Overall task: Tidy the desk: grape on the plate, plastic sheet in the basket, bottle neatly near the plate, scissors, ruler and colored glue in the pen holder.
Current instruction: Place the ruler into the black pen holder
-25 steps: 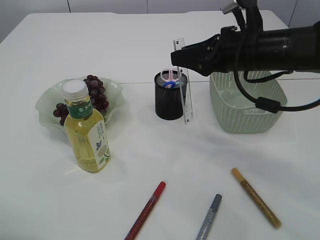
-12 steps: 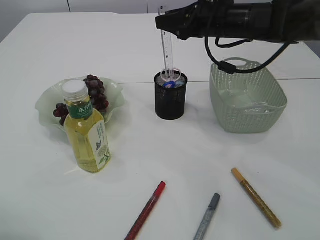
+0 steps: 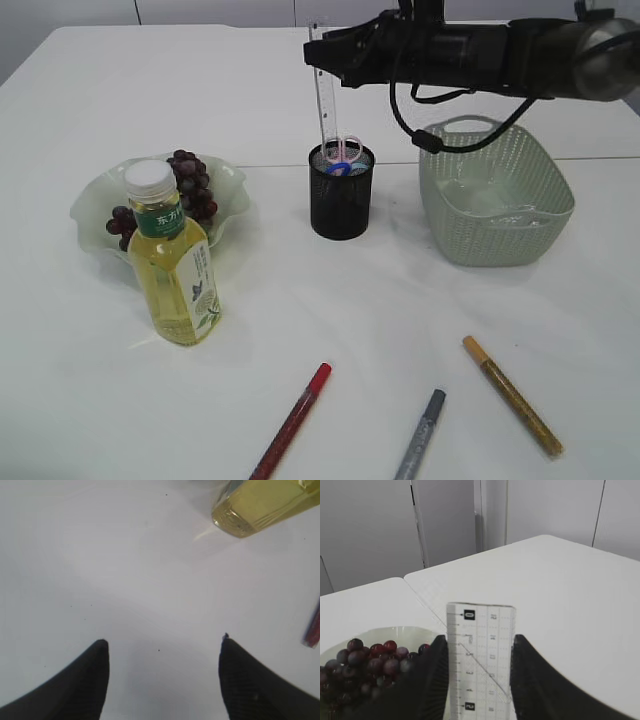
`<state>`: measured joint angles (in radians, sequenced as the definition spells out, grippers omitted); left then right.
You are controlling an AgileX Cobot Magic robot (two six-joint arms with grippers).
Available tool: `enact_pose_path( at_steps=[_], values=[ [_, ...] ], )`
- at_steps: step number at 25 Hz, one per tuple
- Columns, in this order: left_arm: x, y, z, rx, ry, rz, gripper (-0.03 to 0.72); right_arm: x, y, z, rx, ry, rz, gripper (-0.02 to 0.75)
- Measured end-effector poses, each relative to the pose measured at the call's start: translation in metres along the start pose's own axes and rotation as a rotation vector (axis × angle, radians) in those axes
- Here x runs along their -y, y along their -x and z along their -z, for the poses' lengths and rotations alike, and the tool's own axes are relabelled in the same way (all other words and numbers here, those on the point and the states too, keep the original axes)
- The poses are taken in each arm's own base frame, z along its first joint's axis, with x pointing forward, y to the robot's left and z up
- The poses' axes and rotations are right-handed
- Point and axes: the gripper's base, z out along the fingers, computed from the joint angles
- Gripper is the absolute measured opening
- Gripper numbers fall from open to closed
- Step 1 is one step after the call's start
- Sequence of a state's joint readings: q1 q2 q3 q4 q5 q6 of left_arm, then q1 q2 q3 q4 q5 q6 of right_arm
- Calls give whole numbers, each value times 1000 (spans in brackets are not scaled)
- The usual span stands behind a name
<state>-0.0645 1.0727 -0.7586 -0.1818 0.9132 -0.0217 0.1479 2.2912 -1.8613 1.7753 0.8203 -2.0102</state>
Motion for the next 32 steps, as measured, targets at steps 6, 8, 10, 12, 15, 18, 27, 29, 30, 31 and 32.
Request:
enact_pose_path(
  at_steps=[6, 8, 10, 12, 15, 18, 27, 29, 30, 31, 32],
  values=[
    [0, 0, 0, -2, 1, 0, 504, 3, -21, -5, -27, 0, -43, 272],
    [0, 0, -1, -6, 3, -1, 504, 3, -27, -6, -35, 0, -64, 272],
    [0, 1, -3, -12, 3, 0, 504, 3, -32, -7, -43, 1, -75, 272],
    [-1, 1, -4, -16, 4, 1, 504, 4, -37, -8, -49, 2, -82, 272],
    [-1, 1, -5, -19, 4, 1, 504, 4, -43, -9, -57, 3, -95, 282],
    [-1, 1, -5, -18, 4, 1, 504, 4, -43, -9, -57, 3, -101, 356],
    [-1, 1, -5, -18, 4, 1, 504, 3, -25, -5, -45, 4, -148, 539],
    [-1, 1, -5, -18, 4, 1, 504, 1, -6, 1, -73, -5, -150, 542],
    [-1, 1, -5, -18, 4, 1, 504, -1, 6, 5, -94, -10, -151, 543],
    [-1, 1, -5, -18, 4, 1, 504, -3, 15, 9, -124, -14, -160, 543],
    [-1, 1, -5, -18, 4, 1, 504, -7, 26, 15, -178, -16, -163, 543]
  ],
)
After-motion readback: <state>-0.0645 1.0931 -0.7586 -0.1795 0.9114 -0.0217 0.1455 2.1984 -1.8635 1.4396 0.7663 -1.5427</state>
